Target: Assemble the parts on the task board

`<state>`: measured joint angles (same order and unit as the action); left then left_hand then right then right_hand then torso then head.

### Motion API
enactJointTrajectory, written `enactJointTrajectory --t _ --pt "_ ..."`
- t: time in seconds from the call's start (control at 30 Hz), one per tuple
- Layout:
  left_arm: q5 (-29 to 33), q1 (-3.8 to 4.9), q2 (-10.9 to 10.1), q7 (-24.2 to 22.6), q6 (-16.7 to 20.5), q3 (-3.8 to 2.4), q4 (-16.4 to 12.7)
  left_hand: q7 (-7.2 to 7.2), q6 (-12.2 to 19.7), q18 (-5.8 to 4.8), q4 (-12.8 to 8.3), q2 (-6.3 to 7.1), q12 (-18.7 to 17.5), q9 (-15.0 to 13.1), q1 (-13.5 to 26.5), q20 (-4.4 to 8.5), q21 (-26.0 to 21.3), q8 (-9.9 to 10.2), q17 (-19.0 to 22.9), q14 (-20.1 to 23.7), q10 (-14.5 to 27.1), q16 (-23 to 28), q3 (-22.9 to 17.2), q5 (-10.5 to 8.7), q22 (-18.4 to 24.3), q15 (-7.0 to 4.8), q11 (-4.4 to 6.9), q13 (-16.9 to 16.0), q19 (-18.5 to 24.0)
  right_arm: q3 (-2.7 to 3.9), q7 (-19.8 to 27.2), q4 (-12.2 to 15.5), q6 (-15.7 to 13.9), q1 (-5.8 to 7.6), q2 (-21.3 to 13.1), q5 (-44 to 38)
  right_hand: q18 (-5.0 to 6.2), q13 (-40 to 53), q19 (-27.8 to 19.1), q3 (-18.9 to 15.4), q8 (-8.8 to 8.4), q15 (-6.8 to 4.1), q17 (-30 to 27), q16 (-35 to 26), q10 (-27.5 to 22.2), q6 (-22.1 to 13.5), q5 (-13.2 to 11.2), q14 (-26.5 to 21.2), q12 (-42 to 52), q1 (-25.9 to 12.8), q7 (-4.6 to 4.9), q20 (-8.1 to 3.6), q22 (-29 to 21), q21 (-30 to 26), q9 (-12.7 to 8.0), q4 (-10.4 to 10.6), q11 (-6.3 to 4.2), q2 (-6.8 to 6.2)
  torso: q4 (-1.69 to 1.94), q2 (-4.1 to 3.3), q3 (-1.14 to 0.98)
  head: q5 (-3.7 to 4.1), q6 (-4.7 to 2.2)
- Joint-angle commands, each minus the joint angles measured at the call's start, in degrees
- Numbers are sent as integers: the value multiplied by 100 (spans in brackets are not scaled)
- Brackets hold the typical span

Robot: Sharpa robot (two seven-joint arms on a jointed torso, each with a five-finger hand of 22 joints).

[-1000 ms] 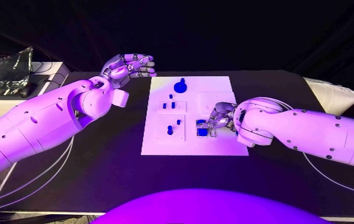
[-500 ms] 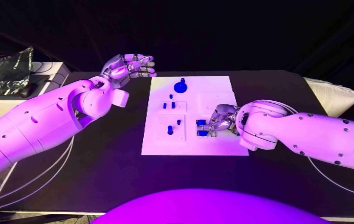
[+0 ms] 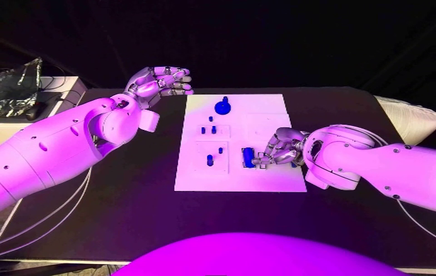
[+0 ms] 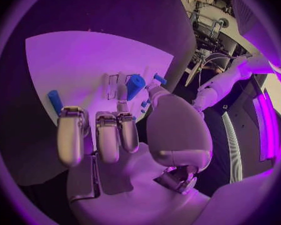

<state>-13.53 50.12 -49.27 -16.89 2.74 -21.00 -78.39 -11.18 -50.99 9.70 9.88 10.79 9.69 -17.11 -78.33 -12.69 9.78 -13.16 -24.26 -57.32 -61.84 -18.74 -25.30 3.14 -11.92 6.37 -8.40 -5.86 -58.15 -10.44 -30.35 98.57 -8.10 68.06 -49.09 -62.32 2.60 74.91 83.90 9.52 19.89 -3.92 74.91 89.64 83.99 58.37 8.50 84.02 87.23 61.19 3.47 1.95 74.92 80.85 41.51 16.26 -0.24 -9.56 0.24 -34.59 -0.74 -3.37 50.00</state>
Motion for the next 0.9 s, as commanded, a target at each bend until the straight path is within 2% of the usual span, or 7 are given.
enactJointTrajectory --t 0.03,0.07,0.13,0.2,0.5,0.63,0.9 --pt "35 1 12 -19 -107 -2 -6 -33 5 72 39 7 10 8 -43 2 -22 -2 -9 41 17 -26 -5 -20 6 -8 -14 -7 -35 3 109 -8 230 1 0 -83 -88 1334 447 -52 20 -52 1493 29 461 18 -35 595 24 247 0 -39 1200 25 9 -10 -52 37 11 -2 1 9 0" --pt "35 1 12 -18 -107 -2 -5 -33 5 72 39 7 10 8 -43 2 -22 -2 -9 41 17 -26 -5 -20 6 -8 -14 -7 -35 3 106 -16 237 1 4 -83 -88 1334 447 -55 22 -53 1494 29 461 18 -48 595 24 317 0 -39 1201 25 9 -12 -52 56 8 -3 2 6 0" --pt "35 1 11 -17 -107 -2 -5 -33 5 72 39 7 10 8 -43 2 -22 -2 -9 41 17 -26 -5 -20 6 -8 -14 -7 -35 3 89 -34 233 -1 15 -82 -89 1337 448 -64 31 -54 1494 30 464 32 -248 595 26 477 -3 -39 1205 27 9 9 -54 121 8 -4 2 6 0" --pt "34 1 10 -17 -107 -2 -4 -33 5 72 39 7 10 8 -43 2 -22 -2 -9 41 17 -26 -5 -20 6 -8 -14 -7 -35 3 70 -52 214 -2 28 -88 -88 1338 448 -59 34 -54 1495 30 464 37 -254 595 27 493 -4 -39 1205 26 9 12 -56 142 9 -6 3 3 0" --pt "34 1 9 -12 -110 -1 -7 -33 5 72 39 7 10 8 -43 2 -22 -2 -9 41 17 -26 -5 -20 6 -8 -14 -7 -35 2 -33 -193 -37 -21 160 -267 -88 1354 451 28 62 -70 1487 27 479 92 -31 593 49 564 -25 -50 1209 22 5 34 -75 368 13 -10 1 -4 0" --pt "34 1 7 -10 -110 -1 -8 -34 1 72 52 2 13 9 -43 0 -31 -5 -14 46 18 -27 0 -20 13 -7 -14 -10 -38 2 -48 -232 -88 -28 230 -299 -89 1359 452 41 66 -72 1491 28 483 100 -11 594 56 563 -30 -52 1212 30 5 33 -78 396 21 -18 -5 -9 0" --pt "36 1 -2 -8 -106 0 -13 -33 -2 72 61 -6 15 9 -41 0 -34 -7 -16 48 18 -29 1 -20 15 -7 -14 -11 -40 -1 -79 -346 17 -53 351 -381 -88 1358 452 47 71 -74 1482 25 483 108 1 592 55 556 -33 -53 1210 23 5 35 -81 413 8 -15 -2 -33 0"
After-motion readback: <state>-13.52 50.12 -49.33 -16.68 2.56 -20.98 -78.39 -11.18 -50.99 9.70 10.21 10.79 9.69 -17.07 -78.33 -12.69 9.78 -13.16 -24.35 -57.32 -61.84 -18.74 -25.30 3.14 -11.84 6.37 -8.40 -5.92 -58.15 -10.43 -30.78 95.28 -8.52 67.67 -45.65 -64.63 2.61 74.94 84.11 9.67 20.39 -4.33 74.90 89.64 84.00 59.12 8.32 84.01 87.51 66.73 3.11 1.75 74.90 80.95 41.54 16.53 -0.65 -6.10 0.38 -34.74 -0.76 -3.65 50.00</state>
